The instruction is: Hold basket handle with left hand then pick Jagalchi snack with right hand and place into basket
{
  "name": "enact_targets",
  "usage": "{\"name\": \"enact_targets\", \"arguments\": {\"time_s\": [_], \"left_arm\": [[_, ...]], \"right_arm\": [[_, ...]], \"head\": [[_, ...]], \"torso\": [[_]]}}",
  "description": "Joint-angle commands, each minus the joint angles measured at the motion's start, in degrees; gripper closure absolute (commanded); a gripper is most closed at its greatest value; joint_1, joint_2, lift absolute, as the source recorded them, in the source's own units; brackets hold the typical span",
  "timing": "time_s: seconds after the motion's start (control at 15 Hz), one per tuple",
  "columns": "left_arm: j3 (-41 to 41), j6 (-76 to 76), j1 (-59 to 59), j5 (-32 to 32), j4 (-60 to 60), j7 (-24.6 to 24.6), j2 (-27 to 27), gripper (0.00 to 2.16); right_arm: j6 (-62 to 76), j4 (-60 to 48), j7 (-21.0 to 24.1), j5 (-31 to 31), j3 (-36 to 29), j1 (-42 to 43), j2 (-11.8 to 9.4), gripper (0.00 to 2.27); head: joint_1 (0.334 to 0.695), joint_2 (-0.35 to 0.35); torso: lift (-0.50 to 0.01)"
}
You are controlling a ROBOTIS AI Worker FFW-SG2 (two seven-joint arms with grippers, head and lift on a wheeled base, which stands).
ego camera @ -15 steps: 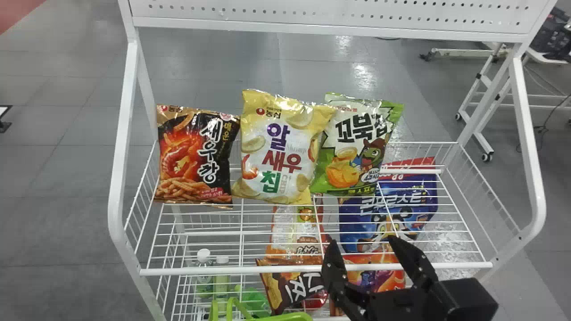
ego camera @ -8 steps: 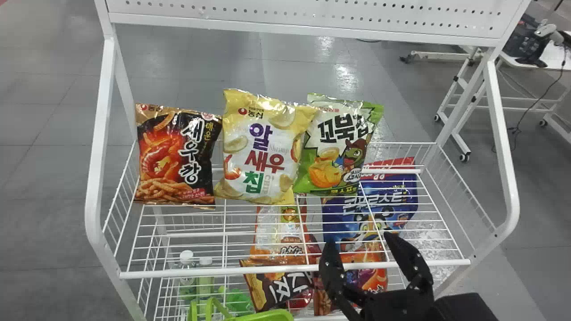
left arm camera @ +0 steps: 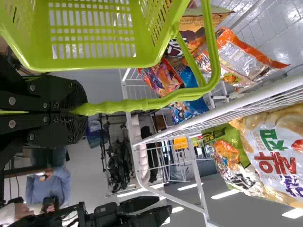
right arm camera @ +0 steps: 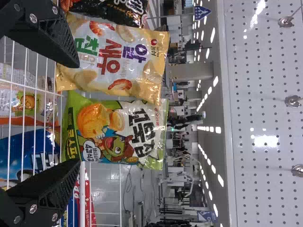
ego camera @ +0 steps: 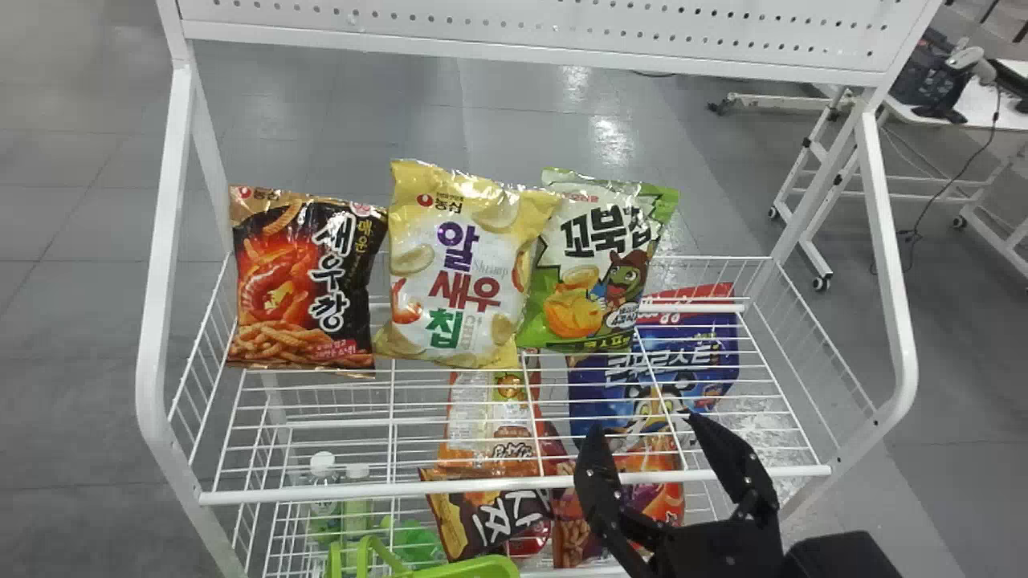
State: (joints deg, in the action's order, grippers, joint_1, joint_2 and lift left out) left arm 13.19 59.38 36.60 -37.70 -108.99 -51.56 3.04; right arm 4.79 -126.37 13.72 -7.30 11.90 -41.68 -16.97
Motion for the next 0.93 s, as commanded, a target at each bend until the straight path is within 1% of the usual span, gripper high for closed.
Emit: {"name": "enact_targets", "arguments": {"time_s": [0.0, 0.87], "left_arm": [[0.0, 0.0, 0.2, 0.0, -0.1, -0.1, 0.0, 1.81], [0.4, -0.2, 0.2, 0.1, -0.3, -0.2, 0.0, 1.81]], "right_arm": [[-0.5, -0.2, 0.1, -0.3, -0.4, -0.2, 0.0, 0.11], [3.2, -0.1, 0.0, -1.2, -0.4, -0.6, 0.1, 0.11]], "head": [[0.695, -0.175], [0.695, -0.178]], "torso": [[-0.01], [-0.01]]}}
